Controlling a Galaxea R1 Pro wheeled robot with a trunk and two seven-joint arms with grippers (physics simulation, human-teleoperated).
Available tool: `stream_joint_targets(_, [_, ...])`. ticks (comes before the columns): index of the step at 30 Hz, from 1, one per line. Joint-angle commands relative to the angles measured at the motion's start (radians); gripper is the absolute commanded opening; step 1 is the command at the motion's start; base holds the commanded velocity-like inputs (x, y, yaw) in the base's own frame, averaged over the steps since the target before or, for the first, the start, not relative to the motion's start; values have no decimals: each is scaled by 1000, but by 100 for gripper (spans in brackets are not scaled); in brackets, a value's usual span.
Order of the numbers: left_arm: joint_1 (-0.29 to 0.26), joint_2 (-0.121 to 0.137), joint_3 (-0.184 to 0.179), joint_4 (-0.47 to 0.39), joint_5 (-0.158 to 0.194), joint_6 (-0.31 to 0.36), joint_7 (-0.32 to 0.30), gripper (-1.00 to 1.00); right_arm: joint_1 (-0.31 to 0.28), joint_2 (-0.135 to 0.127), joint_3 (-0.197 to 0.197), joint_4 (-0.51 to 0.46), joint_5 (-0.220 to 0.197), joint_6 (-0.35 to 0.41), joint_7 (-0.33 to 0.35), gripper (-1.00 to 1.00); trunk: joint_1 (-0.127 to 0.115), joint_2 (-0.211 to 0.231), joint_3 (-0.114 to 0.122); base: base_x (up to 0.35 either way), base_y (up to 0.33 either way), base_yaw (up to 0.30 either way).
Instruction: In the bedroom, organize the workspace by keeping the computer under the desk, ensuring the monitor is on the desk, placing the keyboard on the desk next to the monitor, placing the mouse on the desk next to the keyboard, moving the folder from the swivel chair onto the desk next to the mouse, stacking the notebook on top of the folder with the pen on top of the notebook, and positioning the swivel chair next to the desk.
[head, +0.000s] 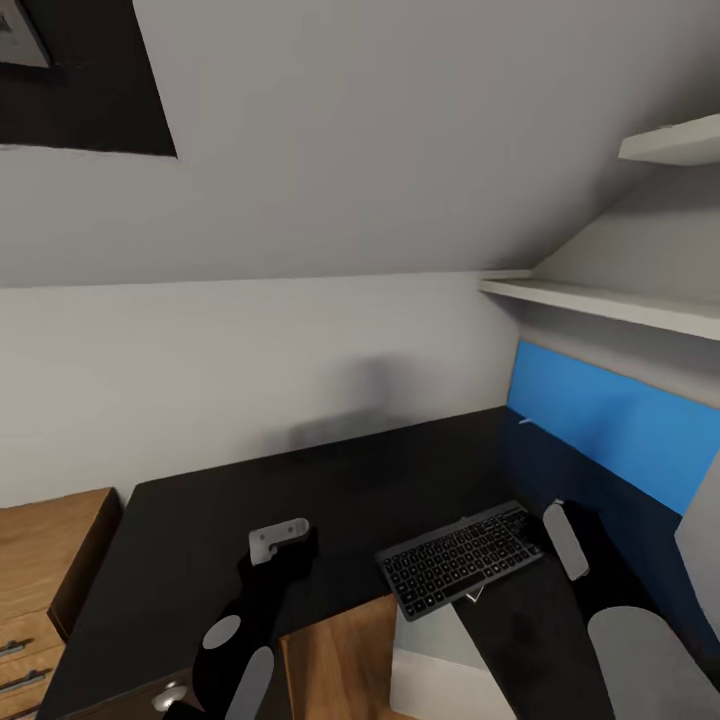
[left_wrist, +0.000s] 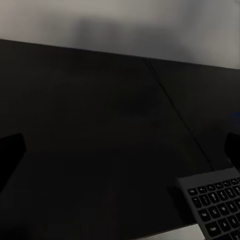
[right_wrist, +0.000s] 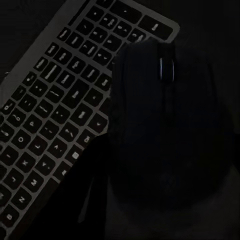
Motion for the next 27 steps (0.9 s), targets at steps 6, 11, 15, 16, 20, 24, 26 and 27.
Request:
stream_joint_targets(6, [-1,0,-1,-1,9,3,9,100,14,61,1,-41,-11,5,-134,-100,-23,41,17,0,0,239])
stream_joint_targets(11, [-1,0,-1,-1,9,3,9,100,19,75,3,-46,-9,5,-160,-100,-42,76,33,0,0,270])
stream_joint_targets(15, [-1,0,-1,-1,9,3,9,100,20,78,3,-46,-9,6,-162,-100,-57,104,46,0,0,272])
stream_joint_targets(16, [-1,0,-1,-1,9,3,9,100,20,78,4,-46,-9,6,-162,-100,-61,111,49,0,0,273])
stream_joint_targets(20, [-1,0,-1,-1,9,3,9,100,30,79,47,-46,-9,4,-162,-100,-77,139,61,0,0,273])
stream_joint_targets(24, [-1,0,0,-1,8,3,9,100,34,85,74,-45,-10,4,-161,-100,-77,139,61,0,0,273])
stream_joint_targets(26, [-1,0,0,-1,8,3,9,100,34,90,76,-45,-11,4,-161,-100,-77,139,61,0,0,273])
stream_joint_targets(27, [-1,0,0,-1,8,3,9,100,34,91,76,-45,-11,4,-161,-100,-77,139,61,0,0,273])
